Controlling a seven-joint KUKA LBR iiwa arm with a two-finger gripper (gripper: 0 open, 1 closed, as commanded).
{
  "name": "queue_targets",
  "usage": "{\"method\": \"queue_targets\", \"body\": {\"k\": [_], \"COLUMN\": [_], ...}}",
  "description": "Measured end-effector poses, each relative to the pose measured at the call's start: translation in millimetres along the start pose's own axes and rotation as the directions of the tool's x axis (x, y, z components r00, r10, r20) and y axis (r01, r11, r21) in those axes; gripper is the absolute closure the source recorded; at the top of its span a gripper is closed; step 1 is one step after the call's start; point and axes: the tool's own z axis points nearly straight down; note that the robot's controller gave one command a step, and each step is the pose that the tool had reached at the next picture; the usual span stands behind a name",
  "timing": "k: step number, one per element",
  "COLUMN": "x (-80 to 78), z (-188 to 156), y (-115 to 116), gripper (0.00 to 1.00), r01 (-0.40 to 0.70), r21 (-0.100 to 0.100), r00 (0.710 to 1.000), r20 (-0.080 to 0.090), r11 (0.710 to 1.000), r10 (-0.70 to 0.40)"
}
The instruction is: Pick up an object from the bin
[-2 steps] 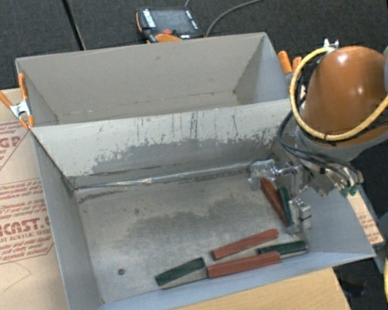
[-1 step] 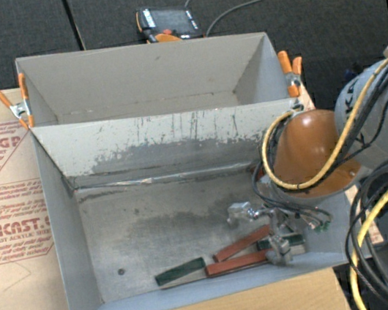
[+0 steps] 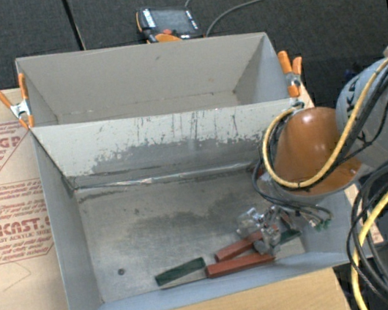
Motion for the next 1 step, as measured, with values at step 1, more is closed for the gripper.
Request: {"method": "queue_targets", "body": {"k": [1], "x": [-12.9], "z": [-137.1], "y": [3.6], "gripper": [1.0], "r01": [-0.03], "r21": [0.001], "r00": [1.0], "r20": [-0.002], "r11": [1.0], "r10": [0.03]}}
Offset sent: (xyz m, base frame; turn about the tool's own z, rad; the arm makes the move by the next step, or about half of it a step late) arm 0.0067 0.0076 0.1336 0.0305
